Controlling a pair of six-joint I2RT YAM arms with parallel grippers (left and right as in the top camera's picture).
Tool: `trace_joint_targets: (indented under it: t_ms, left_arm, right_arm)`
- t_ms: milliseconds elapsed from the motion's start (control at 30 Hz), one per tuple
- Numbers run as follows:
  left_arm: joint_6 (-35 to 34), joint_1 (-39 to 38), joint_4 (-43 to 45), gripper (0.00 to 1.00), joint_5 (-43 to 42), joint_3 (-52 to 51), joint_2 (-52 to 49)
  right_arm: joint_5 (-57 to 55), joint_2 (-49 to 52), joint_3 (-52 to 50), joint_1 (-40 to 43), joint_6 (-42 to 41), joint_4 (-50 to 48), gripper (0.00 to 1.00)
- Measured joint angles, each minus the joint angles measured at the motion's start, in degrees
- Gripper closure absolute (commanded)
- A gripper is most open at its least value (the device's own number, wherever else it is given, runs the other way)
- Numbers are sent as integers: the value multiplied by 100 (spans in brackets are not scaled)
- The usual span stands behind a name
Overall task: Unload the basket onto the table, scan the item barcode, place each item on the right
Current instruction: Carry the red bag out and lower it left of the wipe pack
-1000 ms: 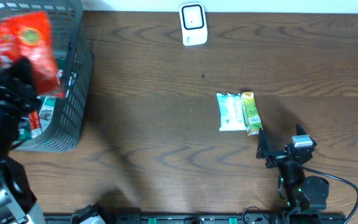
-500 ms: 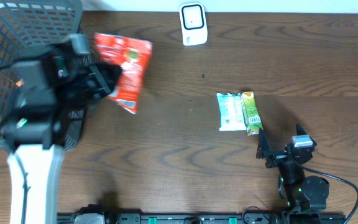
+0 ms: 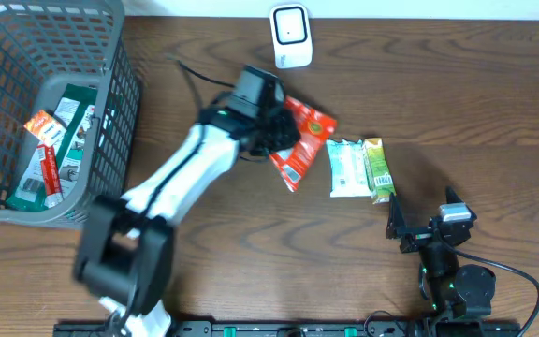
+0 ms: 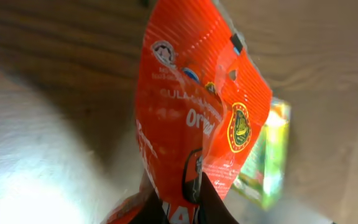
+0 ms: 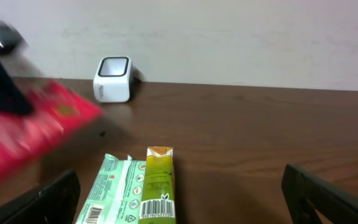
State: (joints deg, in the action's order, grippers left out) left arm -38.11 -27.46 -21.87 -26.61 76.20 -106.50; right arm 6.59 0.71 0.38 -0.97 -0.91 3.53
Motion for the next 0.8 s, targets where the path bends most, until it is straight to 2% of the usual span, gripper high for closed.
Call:
trace_joint_targets:
  t_ms: [267,300,333,367,433,567,800]
  left_arm:
    - [-518,-28,472,92,28,0,-732]
    - [-564,-31,494,83,28,0,-774]
    - [-584,-31,501,67,28,0,-791]
    - [-632,-31,505,56,26,0,-798]
    - [-636,-31,531,38,24,0,-796]
    - [-654,0,538,27,17,0,-796]
    - [-146,160,337,25,22,2,-625]
  right_arm:
    - [0,2,0,0,0,2,1]
    - [2,2,0,0,0,2,1]
    - [2,2,0,0,0,2,1]
    - [2,2,0,0,0,2,1]
    - [2,2,0,0,2,2,1]
    - [2,2,0,0,0,2,1]
    - [0,2,0,0,2,2,1]
